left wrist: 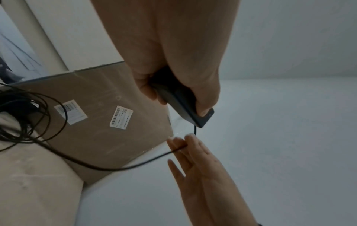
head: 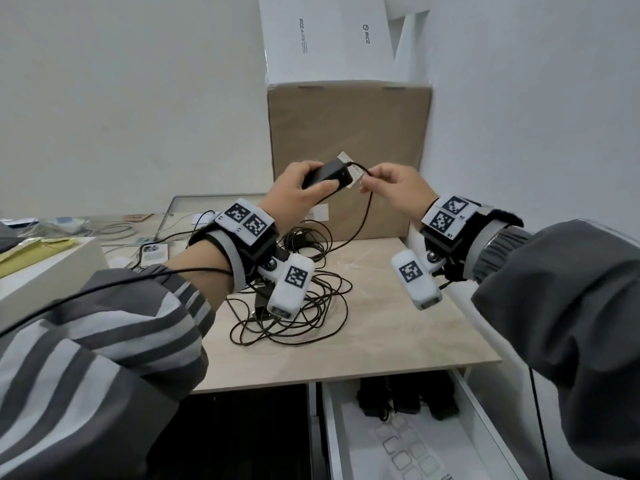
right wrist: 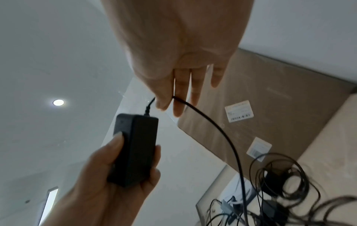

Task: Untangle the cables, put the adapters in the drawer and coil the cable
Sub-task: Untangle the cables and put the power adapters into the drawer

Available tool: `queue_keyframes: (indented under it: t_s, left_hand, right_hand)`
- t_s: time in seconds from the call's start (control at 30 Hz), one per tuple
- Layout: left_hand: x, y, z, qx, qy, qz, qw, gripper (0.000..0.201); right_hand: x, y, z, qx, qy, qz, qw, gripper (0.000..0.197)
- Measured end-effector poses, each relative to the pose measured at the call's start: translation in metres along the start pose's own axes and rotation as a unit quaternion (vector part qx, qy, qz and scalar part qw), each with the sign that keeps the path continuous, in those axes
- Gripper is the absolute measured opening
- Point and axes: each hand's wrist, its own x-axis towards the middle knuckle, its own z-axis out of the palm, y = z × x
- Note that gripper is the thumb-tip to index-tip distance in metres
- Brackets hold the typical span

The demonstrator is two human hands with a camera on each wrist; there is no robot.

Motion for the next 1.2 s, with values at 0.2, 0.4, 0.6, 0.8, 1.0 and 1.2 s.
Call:
queue_keyframes:
  t_s: [0.2, 0.4, 0.6, 0.8, 1.0, 1.2]
  left_hand:
    - [0.021, 0.011, 0.006, 0.004, 0.085, 0.004, 0.996, 0.027]
    - [0.037, -0.018, -0.004, -0.052, 0.175, -0.179, 0.967, 0.053]
    - [0.028, -0.016, 0.036, -0.254, 0.045, -0.318, 0.912, 0.03]
    - [0.013, -0.004, 0.062, -0.397, -0.077, -0.338, 0.85, 0.029]
    - [0.004, -0.008, 0.063, -0.42, -0.14, -0.326, 0.835, 0.053]
    - [-0.003, -0.009, 0.066, -0.307, -0.15, -0.242, 0.908, 0.023]
  right_hand:
    - [0.022, -0.031, -0.042, -0.144, 0.021, -0.024, 0.989, 0.007]
    - [0.009, -0.014, -0.067, -0.135, 0.029, 0.023, 0.99, 0.018]
    - [-0.014, -0.019, -0.022, 0.029, -0.003, 0.004, 1.0, 0.016]
    - [-0.037, -0.009, 0.008, -0.119, -0.099, -0.043, 0.987, 0.015]
    - [-0.052, 0.013, 0.002, -0.165, -0.132, -0.008, 0.977, 0.011]
    - [-0.057, 0.015, 0.002, -0.173, -0.137, -0.012, 0.975, 0.016]
